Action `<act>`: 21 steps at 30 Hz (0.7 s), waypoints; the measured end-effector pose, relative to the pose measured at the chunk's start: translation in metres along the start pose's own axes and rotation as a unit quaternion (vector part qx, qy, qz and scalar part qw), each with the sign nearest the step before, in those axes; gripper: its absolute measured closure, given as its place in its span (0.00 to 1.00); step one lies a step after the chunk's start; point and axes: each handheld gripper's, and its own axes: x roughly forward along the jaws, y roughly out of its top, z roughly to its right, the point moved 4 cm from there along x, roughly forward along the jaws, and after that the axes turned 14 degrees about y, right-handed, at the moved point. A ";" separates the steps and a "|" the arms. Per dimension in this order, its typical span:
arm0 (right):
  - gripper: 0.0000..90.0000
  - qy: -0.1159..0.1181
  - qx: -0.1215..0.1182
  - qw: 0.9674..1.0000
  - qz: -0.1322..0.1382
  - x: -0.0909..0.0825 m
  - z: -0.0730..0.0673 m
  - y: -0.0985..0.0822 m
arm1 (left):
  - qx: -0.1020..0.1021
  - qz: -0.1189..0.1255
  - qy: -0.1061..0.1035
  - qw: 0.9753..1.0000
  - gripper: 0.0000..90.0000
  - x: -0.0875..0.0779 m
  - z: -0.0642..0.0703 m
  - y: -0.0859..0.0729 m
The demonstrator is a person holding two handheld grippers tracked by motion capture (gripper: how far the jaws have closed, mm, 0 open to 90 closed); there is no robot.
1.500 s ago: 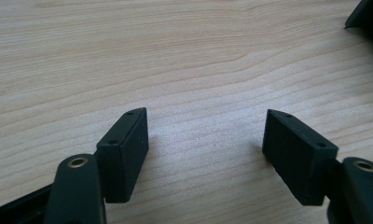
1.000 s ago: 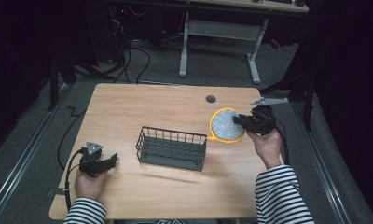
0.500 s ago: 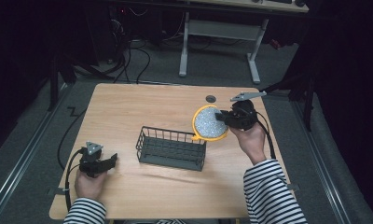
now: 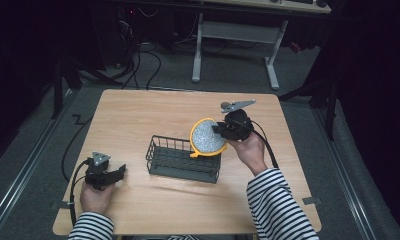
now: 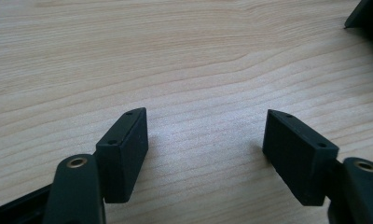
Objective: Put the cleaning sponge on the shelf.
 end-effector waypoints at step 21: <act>0.86 0.027 -0.063 0.997 -0.030 0.036 -0.026 0.009 | -0.003 0.000 -0.002 1.000 0.35 0.000 0.000 0.000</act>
